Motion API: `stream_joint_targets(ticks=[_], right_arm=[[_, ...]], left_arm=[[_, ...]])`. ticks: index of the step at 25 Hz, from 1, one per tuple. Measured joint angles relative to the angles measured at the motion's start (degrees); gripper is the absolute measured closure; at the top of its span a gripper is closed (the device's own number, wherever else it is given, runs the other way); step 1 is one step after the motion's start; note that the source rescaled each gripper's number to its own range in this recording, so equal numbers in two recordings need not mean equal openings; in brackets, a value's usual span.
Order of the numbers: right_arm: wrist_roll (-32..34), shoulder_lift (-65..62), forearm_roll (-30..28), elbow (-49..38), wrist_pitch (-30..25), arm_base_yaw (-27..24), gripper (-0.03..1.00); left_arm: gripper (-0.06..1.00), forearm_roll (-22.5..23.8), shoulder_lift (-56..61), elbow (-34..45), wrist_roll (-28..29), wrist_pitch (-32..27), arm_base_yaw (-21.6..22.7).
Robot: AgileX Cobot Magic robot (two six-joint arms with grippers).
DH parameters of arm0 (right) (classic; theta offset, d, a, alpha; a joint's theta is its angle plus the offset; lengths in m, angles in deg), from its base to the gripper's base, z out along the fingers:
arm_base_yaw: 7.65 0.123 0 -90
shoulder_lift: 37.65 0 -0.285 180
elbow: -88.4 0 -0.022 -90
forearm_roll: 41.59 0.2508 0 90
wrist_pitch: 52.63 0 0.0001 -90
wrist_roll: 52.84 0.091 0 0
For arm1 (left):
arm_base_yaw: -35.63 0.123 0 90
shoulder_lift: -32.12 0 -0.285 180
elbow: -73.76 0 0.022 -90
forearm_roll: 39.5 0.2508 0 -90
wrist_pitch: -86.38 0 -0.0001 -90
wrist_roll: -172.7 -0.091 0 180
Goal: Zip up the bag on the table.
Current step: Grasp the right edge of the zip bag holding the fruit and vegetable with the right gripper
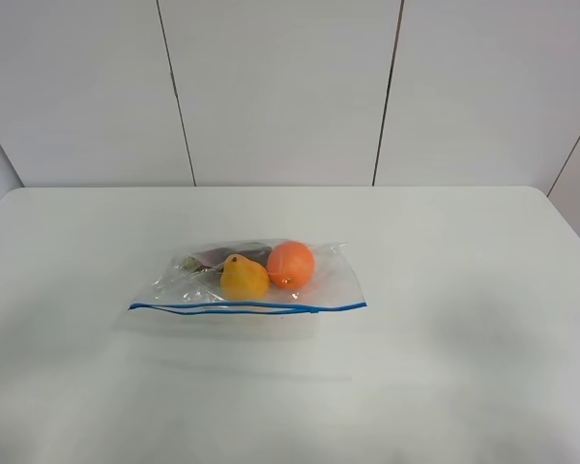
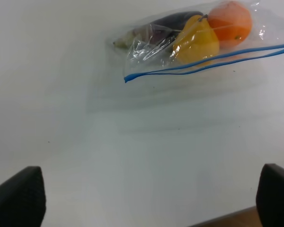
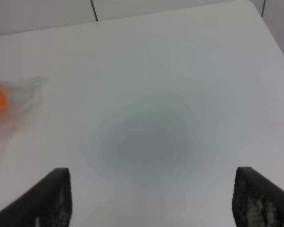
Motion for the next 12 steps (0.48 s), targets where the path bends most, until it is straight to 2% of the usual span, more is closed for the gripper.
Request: stream_joint_targets(ticks=[12], right_arm=[[0.0, 0.0, 0.0, 0.0, 0.0, 0.0, -0.03]], left_arm=[[-0.06, 0.0, 0.0, 0.0, 0.0, 0.0, 0.0]])
